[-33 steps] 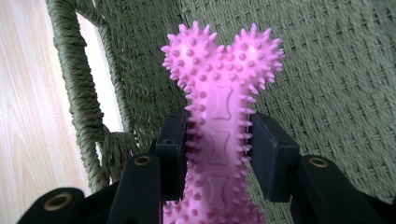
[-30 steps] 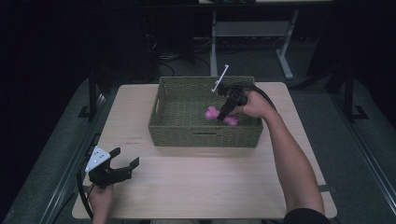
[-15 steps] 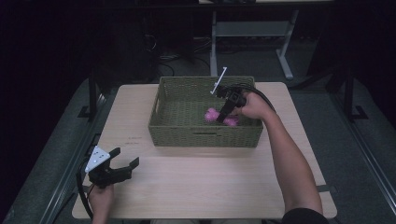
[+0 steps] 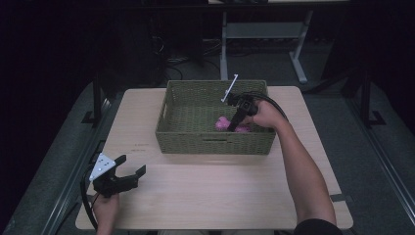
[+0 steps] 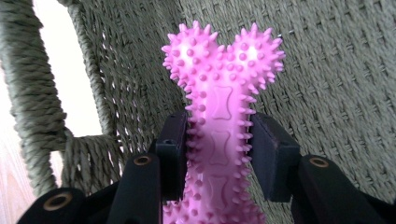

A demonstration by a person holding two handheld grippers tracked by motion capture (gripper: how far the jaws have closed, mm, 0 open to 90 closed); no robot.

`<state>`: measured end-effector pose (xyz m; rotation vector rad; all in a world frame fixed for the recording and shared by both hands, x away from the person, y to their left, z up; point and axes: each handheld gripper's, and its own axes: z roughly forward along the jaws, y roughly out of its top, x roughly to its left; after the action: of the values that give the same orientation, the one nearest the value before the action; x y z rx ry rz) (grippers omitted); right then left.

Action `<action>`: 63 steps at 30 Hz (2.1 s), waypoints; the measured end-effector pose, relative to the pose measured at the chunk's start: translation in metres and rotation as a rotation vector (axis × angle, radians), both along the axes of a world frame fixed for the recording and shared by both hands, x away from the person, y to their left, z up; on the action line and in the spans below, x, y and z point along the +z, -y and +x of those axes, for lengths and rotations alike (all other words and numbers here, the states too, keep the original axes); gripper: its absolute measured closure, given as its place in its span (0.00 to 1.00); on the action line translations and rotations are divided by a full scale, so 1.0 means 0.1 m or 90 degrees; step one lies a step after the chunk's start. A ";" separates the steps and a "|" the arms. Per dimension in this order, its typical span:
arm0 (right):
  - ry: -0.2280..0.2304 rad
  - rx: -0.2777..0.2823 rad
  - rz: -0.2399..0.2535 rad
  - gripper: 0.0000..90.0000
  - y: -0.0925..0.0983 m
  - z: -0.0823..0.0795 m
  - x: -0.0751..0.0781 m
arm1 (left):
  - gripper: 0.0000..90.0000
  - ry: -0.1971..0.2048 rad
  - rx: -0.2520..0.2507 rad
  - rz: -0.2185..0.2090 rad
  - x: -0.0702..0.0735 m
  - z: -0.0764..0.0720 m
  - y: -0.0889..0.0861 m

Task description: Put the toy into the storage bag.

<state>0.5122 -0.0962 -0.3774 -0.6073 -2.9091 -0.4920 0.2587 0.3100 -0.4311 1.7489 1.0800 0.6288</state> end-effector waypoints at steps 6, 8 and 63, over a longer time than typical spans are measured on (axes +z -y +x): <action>0.000 -0.001 0.000 0.64 -0.01 0.00 0.00 | 0.14 0.000 0.000 0.000 0.00 0.00 0.00; 0.002 -0.003 0.001 0.64 -0.01 0.00 0.00 | 0.14 0.000 0.000 0.000 0.00 0.00 0.00; 0.048 -0.036 0.088 0.41 0.22 -0.28 0.41 | 0.14 0.000 0.001 0.001 0.00 -0.02 0.00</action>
<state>0.4841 -0.1180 -0.3367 -0.6655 -2.9031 -0.7306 0.2567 0.3098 -0.4308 1.7491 1.0815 0.6312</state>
